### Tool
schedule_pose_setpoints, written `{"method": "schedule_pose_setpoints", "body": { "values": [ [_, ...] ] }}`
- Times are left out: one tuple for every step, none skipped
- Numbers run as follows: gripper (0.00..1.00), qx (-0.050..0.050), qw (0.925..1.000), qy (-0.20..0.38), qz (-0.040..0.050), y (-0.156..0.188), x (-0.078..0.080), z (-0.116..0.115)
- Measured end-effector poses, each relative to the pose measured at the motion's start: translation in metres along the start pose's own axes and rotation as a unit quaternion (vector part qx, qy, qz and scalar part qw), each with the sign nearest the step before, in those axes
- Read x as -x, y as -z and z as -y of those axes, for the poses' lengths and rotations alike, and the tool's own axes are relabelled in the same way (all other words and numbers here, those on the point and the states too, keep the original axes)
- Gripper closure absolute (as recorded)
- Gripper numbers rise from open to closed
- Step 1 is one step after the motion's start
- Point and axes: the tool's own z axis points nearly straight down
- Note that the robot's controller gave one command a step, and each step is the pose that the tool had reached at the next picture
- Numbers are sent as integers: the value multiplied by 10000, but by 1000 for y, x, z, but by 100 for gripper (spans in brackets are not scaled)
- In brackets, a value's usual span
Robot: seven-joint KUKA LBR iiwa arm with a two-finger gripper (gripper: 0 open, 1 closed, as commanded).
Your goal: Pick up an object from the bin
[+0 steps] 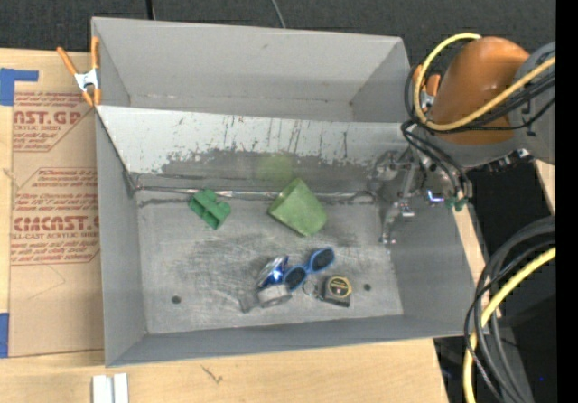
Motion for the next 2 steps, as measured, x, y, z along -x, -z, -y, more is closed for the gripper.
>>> {"method": "schedule_pose_setpoints", "body": {
  "values": [
    [0, 25, 9984, 558, -48, -48, -68, -68],
    [0, -28, 9971, 764, -17, -68, -66, -92]
  ]
}}
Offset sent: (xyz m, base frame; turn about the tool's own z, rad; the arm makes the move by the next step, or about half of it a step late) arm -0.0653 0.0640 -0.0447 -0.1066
